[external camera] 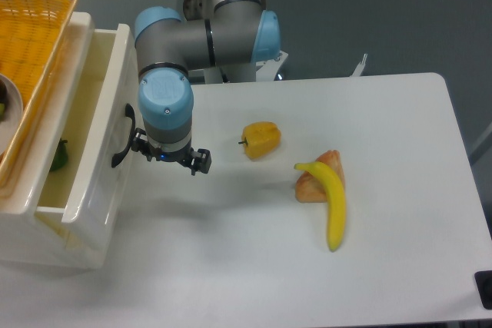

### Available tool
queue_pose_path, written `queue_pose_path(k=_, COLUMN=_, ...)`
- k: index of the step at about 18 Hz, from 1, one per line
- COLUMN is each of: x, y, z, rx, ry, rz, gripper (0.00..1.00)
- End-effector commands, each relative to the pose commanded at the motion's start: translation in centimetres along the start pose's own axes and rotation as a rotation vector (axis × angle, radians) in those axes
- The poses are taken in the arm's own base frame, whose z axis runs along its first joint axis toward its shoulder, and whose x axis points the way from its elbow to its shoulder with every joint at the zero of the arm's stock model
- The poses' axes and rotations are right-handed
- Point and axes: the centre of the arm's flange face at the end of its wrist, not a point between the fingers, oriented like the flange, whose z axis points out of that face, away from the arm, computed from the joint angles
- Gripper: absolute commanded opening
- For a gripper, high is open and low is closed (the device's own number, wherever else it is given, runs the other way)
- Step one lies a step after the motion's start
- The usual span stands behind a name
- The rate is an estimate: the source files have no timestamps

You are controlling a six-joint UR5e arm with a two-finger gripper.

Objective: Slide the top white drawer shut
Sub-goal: 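Push the drawer front inward with the gripper until the drawer shuts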

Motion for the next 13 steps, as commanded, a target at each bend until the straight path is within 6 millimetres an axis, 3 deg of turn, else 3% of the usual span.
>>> queue_pose_path(k=13, x=2.7, y=-0.3, z=-0.7, rx=0.011, ry=-0.016, rz=0.04, gripper=1.0)
